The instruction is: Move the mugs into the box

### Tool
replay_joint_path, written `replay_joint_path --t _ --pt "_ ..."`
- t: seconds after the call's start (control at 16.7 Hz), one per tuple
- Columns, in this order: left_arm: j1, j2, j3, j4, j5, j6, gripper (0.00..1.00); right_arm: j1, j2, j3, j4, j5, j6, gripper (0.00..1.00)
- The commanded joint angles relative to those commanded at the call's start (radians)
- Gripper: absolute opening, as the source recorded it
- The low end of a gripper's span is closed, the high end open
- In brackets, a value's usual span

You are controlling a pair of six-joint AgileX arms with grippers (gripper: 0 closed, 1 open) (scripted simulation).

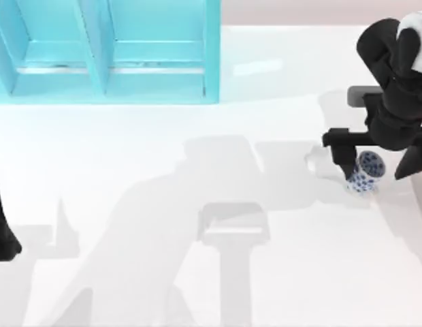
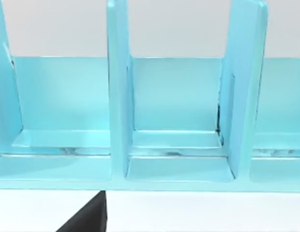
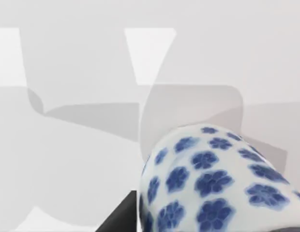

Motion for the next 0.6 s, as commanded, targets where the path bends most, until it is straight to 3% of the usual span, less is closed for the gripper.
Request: replay_joint_path --t 0.48,0.6 --pt "0.0 0.0 0.0 0.0 0.0 0.0 1.0 0.0 0.0 0.0 0.0 0.0 0.0 0.02" --pt "0.0 0.0 0.0 0.0 0.0 0.0 1.0 0.0 0.0 0.0 0.0 0.0 0.0 0.0"
